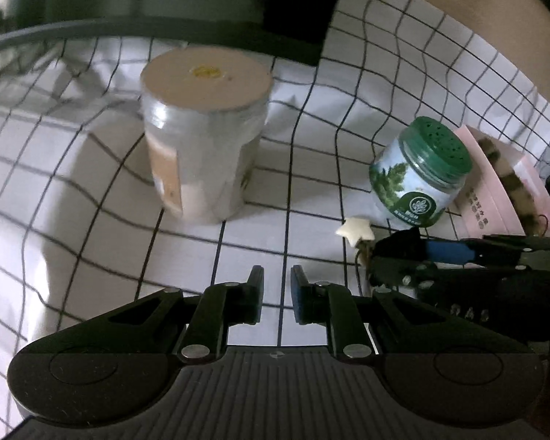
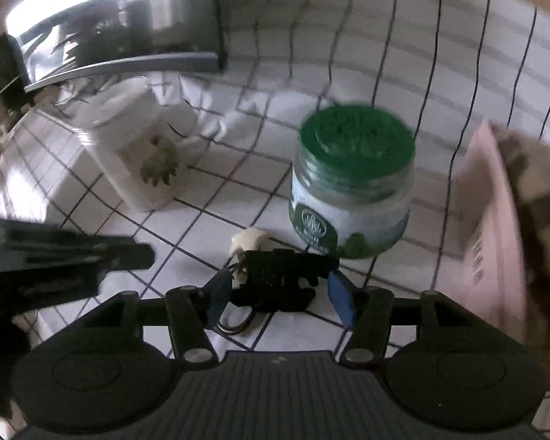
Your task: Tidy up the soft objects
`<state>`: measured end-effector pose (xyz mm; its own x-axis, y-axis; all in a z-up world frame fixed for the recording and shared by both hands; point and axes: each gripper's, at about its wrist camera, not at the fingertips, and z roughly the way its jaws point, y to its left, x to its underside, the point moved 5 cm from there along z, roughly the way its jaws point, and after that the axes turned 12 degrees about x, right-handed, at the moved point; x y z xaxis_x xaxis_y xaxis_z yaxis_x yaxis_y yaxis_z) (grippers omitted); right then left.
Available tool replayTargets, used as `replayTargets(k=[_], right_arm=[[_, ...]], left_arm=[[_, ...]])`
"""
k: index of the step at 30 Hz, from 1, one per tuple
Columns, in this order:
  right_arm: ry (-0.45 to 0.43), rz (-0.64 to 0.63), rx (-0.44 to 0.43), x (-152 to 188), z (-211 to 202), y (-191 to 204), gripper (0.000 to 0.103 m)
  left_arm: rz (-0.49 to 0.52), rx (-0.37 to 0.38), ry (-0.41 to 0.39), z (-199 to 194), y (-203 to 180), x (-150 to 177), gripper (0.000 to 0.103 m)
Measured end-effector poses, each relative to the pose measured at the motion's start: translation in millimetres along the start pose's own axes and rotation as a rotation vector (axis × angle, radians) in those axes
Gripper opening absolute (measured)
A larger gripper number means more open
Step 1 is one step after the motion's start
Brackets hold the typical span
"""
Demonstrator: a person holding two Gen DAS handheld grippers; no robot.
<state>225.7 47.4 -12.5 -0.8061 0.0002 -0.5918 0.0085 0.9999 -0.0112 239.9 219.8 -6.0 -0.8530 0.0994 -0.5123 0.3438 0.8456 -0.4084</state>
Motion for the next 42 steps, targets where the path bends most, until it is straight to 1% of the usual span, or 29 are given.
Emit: replayTargets(k=[1,2,3,4,8,11,14,17,18,19,20,21,22,24,25,27,29,30,31,33,34,37,42], right_arm=[[0.003,0.007,-0.018,0,2,-1,0.044],[-0.005,0.002,-0.025,-1,2,-2,0.041],[-0.015,-0.005,-0.023,-2,-1,-3,0.04],[-0.033,-0.01,-0.017,-2,-5,-5,0.032],[-0.105,-0.046,0.025,4,-26,-15,0.032],[-0.129,-0.053,0.049,13,-38,-26,0.032],[-0.121,-0.061,0.067,20,-41,-34,0.032],[-0.066,-0.042,0.066,28,-32,-37,0.032],[-0.051,-0.03,0.067,29,-29,-38,0.034],[-0.049,-0.017,0.076,30,-27,-38,0.039],[-0.052,-0.012,0.089,31,-25,-39,0.041],[-0.063,-0.015,0.097,32,-25,-39,0.042],[-0.071,-0.024,0.106,33,-24,-38,0.044],[-0.083,-0.042,0.118,35,-23,-34,0.049],[-0.088,-0.053,0.125,37,-22,-32,0.052],[-0.094,-0.067,0.139,38,-19,-28,0.056],[-0.093,-0.06,0.137,40,-18,-26,0.057],[-0.089,-0.058,0.129,40,-18,-25,0.058],[-0.081,-0.06,0.122,41,-16,-24,0.061],[-0.097,-0.062,0.129,42,-18,-22,0.064],[-0.103,-0.055,0.131,42,-18,-22,0.068],[-0.116,-0.041,0.132,43,-18,-21,0.074],[-0.127,-0.032,0.138,46,-18,-16,0.079]], left_arm=[[-0.012,-0.001,0.006,2,1,1,0.017],[-0.017,0.005,0.014,6,0,2,0.017],[-0.016,0.013,0.019,8,-3,2,0.017],[-0.012,0.02,0.023,11,-5,2,0.017],[-0.001,0.076,0.019,19,-21,-5,0.017],[0.0,0.1,-0.003,24,-31,-17,0.017],[0.025,0.1,-0.012,35,-44,-28,0.017],[0.084,0.083,-0.009,46,-55,-32,0.017],[0.109,0.071,-0.004,50,-57,-32,0.017],[0.134,0.056,-0.004,53,-58,-31,0.017],[0.167,0.034,0.001,57,-60,-28,0.018],[0.204,0.021,0.007,59,-62,-25,0.021],[0.231,0.017,-0.012,59,-62,-24,0.023],[0.278,0.001,-0.012,59,-63,-22,0.03],[0.283,-0.001,-0.012,58,-61,-22,0.032],[0.281,-0.012,-0.008,57,-56,-23,0.041],[0.272,-0.021,-0.005,55,-50,-23,0.045],[0.265,-0.022,-0.001,54,-47,-24,0.045],[0.252,-0.016,0.007,54,-45,-25,0.045],[0.217,0.021,0.038,56,-43,-23,0.044],[0.205,0.033,0.037,57,-44,-23,0.043],[0.212,0.035,0.037,59,-49,-21,0.043],[0.216,0.026,0.051,60,-50,-21,0.043]])
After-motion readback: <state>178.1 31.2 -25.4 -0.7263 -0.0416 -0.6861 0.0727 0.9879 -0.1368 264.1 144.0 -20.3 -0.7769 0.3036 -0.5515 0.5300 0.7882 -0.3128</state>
